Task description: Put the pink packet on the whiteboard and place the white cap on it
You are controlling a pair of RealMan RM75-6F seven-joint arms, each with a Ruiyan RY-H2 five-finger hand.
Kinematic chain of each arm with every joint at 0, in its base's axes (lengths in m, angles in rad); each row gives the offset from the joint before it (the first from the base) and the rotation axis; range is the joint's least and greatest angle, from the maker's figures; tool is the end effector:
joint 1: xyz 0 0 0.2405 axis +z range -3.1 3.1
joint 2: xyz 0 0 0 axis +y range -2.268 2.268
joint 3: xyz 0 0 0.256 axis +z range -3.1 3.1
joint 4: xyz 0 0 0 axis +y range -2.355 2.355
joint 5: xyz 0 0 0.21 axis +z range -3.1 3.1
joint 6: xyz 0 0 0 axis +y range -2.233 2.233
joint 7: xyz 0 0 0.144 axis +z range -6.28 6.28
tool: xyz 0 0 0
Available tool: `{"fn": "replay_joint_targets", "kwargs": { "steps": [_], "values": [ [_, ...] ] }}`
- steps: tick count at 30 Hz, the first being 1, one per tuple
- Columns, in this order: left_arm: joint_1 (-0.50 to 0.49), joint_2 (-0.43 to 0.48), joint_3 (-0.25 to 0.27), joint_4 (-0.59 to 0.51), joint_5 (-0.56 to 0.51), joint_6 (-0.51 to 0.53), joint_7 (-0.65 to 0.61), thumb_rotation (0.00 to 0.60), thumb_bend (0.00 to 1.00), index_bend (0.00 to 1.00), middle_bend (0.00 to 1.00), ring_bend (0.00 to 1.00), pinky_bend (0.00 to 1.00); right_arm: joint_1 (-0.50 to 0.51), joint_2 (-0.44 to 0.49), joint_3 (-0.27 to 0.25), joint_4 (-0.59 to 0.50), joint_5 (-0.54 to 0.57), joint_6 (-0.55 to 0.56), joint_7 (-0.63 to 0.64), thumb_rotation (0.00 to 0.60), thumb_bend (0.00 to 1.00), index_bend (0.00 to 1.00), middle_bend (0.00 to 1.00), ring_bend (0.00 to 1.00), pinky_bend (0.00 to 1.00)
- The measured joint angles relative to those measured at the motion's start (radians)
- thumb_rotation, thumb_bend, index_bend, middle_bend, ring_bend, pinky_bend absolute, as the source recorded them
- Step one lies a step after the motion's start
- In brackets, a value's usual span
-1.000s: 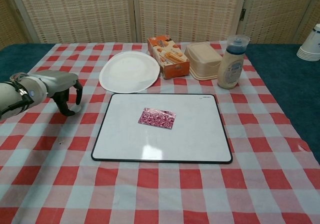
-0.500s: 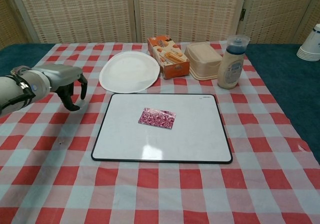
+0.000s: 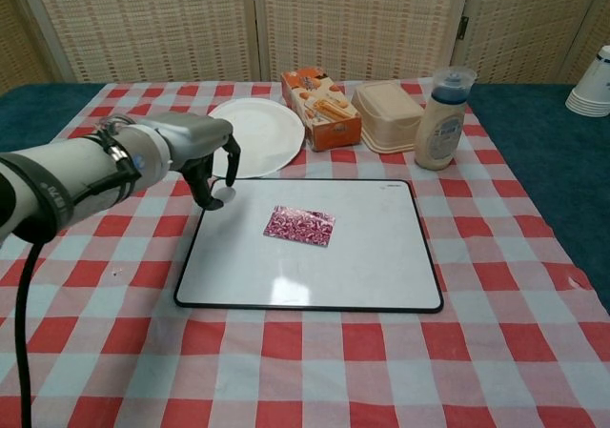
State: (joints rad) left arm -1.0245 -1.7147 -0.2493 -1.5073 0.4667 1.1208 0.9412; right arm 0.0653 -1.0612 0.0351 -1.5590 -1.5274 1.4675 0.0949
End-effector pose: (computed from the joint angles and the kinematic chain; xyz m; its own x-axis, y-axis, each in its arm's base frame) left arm -0.0778 0.3625 -0.0549 0.6169 0.2995 0.7278 0.7869 -0.2461 -0.5658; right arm -0.3278 -0.1727 0.1780 0.4119 -0.0368 0.9105 -0.9112 -0.0095 0.4119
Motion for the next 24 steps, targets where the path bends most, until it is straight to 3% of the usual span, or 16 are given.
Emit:
{"fn": "replay_joint_targets", "kwargs": {
  "steps": [13,24],
  "values": [
    [-0.127,-0.147,-0.101,0.055,-0.112,0.068,0.104,0.6,0.3,0.52,1.0,1.0,1.0,-0.006,0.011,0.001,-0.001,-0.004,0.009,0.029,0.6,0.0,0.07,0.03,0.0,0.05],
    [-0.166,-0.216,-0.154,0.055,-0.141,0.119,0.113,0.6,0.31,0.52,1.0,1.0,1.0,-0.008,0.011,0.0,-0.001,-0.009,0.014,0.028,0.6,0.0,0.07,0.03,0.0,0.05]
  ]
}}
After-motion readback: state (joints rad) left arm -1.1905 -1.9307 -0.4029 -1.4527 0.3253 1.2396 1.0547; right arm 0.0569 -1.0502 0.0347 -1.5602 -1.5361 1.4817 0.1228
